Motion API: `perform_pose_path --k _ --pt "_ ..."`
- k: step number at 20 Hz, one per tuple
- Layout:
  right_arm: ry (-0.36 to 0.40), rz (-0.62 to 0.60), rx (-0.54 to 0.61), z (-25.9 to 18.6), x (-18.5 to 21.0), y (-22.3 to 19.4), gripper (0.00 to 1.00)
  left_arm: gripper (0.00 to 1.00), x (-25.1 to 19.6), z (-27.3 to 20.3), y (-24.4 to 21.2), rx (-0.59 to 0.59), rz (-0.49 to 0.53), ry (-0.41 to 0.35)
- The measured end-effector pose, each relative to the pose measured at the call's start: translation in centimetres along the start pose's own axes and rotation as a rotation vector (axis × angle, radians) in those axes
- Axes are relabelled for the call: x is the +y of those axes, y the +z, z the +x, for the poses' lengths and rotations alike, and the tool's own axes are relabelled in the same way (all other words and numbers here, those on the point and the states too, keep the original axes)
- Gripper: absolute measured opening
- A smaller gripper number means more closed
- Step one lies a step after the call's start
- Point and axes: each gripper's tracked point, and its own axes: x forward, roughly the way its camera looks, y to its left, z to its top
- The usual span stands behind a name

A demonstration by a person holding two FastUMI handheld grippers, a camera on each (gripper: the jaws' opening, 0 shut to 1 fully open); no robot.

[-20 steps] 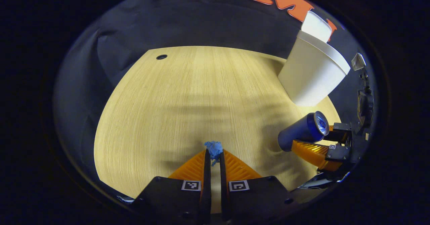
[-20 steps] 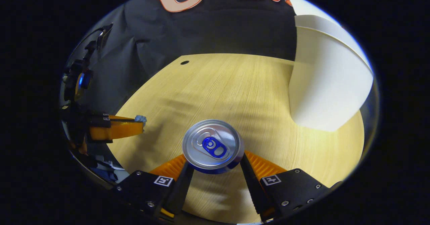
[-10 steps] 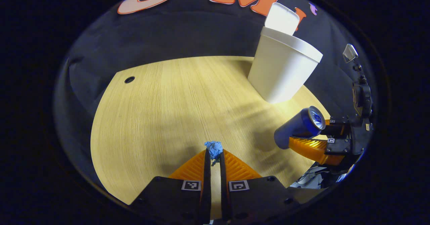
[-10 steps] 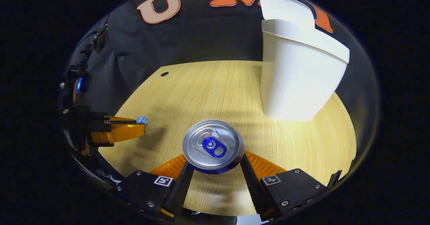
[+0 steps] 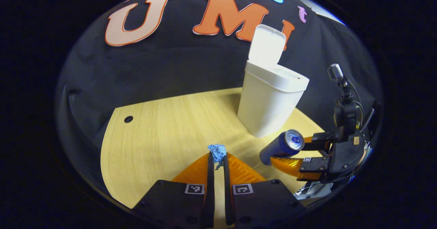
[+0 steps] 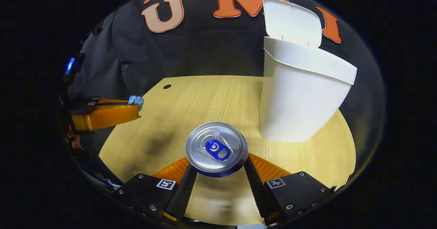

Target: Press the lid of the desktop garbage bin to open it, pick up the crumpled paper on the desktop and throw it into the bin, then pick up the pop can on the desktop and drop it into the bin, and finally close the garbage bin lid.

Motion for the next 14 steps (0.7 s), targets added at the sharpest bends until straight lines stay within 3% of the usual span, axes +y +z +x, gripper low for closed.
perform_pose_path --k 14 --pt "-0.004 0.041 -0.011 -2.7 -9.6 -1.9 0.8 0.15 -3.9 2.2 7.5 -0.168 0.017 0.025"
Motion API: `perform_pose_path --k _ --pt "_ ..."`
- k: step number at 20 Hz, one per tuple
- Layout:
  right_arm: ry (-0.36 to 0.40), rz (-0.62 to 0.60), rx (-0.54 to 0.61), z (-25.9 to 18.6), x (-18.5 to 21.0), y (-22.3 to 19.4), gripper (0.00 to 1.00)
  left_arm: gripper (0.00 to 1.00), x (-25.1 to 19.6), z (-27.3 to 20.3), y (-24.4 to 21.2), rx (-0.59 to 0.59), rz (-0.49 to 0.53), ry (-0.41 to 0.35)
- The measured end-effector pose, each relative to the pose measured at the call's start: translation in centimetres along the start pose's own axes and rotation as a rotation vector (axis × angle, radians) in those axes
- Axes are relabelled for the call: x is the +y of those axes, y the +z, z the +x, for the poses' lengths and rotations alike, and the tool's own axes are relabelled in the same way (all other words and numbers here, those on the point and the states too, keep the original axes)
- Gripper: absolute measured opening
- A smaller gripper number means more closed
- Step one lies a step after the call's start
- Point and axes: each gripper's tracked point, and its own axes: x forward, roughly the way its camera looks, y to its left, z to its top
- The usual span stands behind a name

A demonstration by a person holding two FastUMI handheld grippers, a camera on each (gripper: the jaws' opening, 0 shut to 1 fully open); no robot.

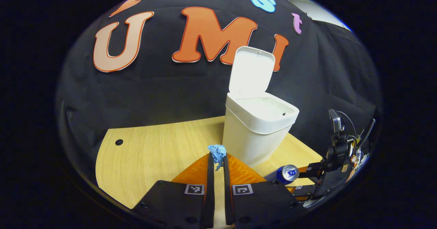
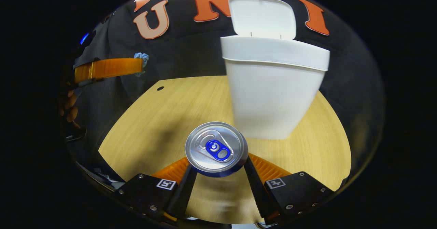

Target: Press the lid of the desktop garbage bin to open it, pick up the crumpled paper on the desktop and throw it into the bin, then pick up the pop can on the desktop and drop it into the bin, and finally close the garbage bin lid.

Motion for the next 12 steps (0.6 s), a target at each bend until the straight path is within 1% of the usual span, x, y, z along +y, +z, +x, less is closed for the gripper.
perform_pose_path --k 4,12 --pt "-0.023 0.047 -0.004 -0.6 -2.7 -0.8 0.81 0.16 -1.4 1.0 2.1 -0.064 0.04 -0.018" --pt "-0.047 0.137 -0.024 -1.7 -6.4 -1.9 0.8 0.16 -3.9 3.2 5.3 -0.169 0.09 -0.059"
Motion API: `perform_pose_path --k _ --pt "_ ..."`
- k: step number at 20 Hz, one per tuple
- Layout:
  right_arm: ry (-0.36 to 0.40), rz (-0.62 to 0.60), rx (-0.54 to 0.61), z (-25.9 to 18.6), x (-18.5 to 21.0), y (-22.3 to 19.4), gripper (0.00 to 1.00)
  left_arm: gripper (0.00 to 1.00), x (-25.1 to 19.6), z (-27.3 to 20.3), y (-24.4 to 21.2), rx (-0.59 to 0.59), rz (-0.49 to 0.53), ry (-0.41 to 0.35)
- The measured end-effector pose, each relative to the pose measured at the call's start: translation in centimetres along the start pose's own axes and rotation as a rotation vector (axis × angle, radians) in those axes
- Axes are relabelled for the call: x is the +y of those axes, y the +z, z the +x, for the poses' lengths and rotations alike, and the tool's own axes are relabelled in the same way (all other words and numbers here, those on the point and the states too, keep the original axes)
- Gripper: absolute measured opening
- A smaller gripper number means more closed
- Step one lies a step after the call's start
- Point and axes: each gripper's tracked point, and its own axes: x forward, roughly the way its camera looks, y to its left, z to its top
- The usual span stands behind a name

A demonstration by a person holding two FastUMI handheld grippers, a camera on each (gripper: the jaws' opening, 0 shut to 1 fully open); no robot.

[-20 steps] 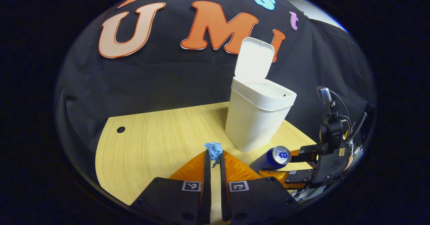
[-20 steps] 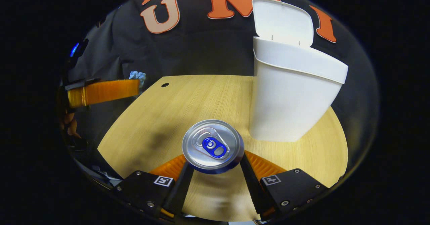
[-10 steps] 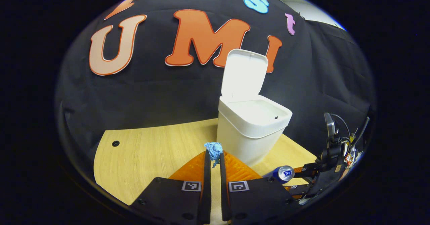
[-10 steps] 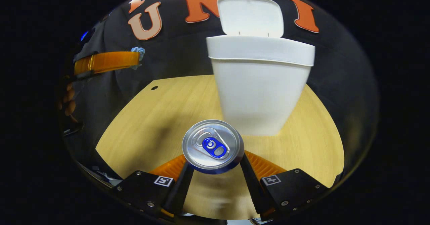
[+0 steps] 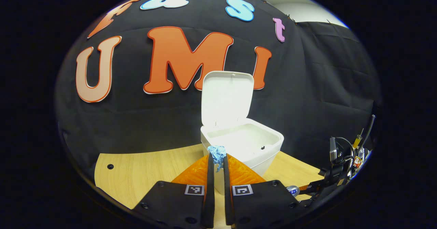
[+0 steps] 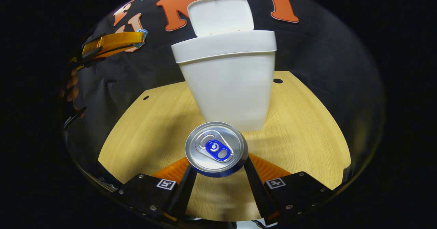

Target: Press the lid of the desktop garbage bin to open it, pick up the crumpled paper on the desktop and throw it into the bin, then pick up the pop can on the desktop and drop it into the bin, and finally close the garbage bin lid.

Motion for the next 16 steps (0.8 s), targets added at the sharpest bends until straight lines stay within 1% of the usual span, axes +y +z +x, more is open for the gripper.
perform_pose_path --k 4,6,12,15,16 --pt "-0.027 0.027 -0.001 -0.4 -2.0 -0.4 0.81 0.16 -1.4 1.2 0.1 0.002 -0.016 -0.027" --pt "-0.043 0.039 0.0 -0.7 -2.9 -0.8 0.8 0.16 -1.3 1.9 0.1 0.004 -0.008 -0.019" --pt "-0.093 0.06 0.012 -2.5 -6.3 -2.0 0.81 0.16 -2.4 3.7 -0.1 0.006 -0.035 -0.022" --pt "-0.118 0.067 0.012 -3.3 -7.7 -1.9 0.8 0.16 -2.6 4.2 -0.2 0.003 -0.028 -0.015" --pt "-0.125 0.07 0.008 -3.6 -8.1 -1.6 0.8 0.18 -2.6 4.3 -0.4 0.007 -0.028 -0.011"
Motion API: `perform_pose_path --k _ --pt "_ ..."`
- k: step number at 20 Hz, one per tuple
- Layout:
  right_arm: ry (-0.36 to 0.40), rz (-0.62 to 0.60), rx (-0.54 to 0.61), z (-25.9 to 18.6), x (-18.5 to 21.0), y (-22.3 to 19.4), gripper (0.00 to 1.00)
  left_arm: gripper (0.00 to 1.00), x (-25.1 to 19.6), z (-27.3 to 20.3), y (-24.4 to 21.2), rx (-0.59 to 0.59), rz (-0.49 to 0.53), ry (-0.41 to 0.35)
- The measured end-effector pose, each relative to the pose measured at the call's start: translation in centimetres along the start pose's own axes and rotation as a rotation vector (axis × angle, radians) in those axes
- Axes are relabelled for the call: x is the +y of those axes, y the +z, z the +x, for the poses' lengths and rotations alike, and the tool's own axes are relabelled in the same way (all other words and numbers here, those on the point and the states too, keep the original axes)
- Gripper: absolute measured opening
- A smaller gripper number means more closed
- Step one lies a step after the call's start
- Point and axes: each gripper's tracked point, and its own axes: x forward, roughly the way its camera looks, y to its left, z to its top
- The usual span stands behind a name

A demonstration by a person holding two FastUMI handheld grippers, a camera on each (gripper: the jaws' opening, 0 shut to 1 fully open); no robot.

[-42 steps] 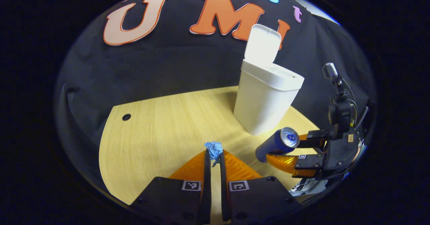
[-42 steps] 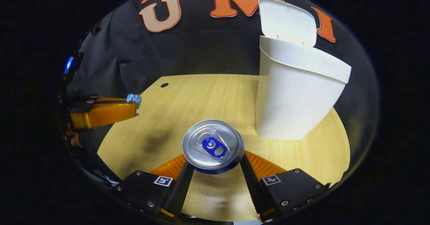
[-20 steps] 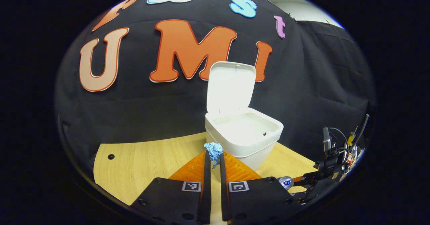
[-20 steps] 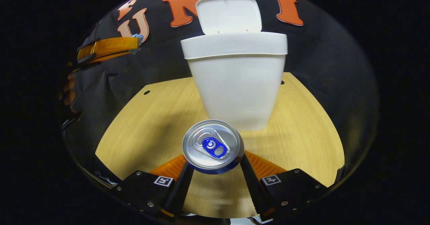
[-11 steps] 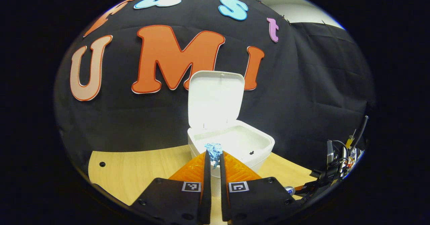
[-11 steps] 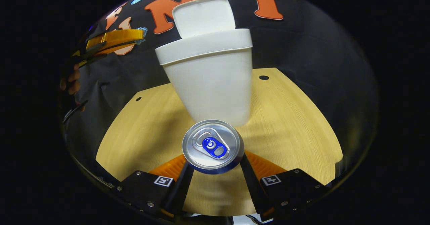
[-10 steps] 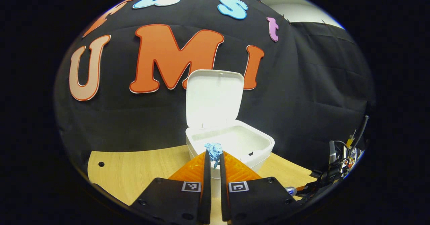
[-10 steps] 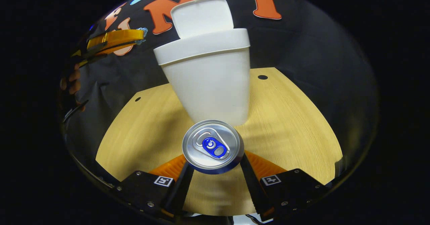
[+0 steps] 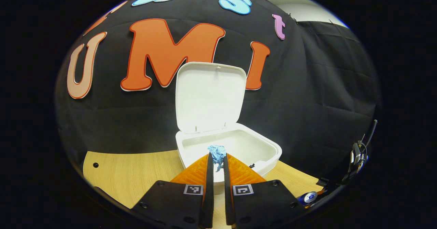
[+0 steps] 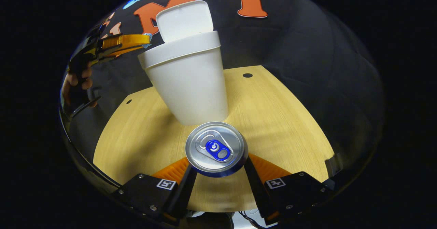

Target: Press the lid of the desktop garbage bin to open it, pick up the crumpled paper on the desktop and throw it into the bin, then pick up the pop can on the desktop and drop it into the bin, and finally close the garbage bin lid.

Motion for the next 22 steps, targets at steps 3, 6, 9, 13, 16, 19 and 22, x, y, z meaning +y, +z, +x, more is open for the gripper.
perform_pose_path --k 3,6,9,13,16,19,22 --pt "-0.028 0.004 -0.023 -0.8 -0.9 1.4 0.8 0.2 -0.1 0.1 -0.3 0.007 -0.001 0.001" --pt "-0.033 0.004 -0.071 -1.9 -1.1 3.5 0.81 0.26 0.3 0.1 -0.9 0.023 0.014 0.013" --pt "-0.04 -0.01 -0.12 -2.9 -1.1 6.1 0.8 0.28 0.4 -0.3 -1.2 0.031 0.032 0.012" --pt "-0.038 -0.023 -0.176 -4.4 -1.0 8.8 0.8 0.54 0.4 -0.6 -1.1 0.028 0.062 0.001" --pt "-0.025 -0.053 -0.222 -5.6 -0.8 11.0 0.8 0.72 0.7 -0.9 -1.1 0.019 0.068 0.011" --pt "-0.02 -0.102 -0.247 -5.8 -0.2 12.9 0.8 0.74 1.1 -1.5 -1.5 0.022 0.062 0.038" --pt "-0.003 -0.134 -0.265 -6.6 0.3 14.5 0.8 0.94 1.7 -2.3 -1.6 0.008 0.076 0.067"
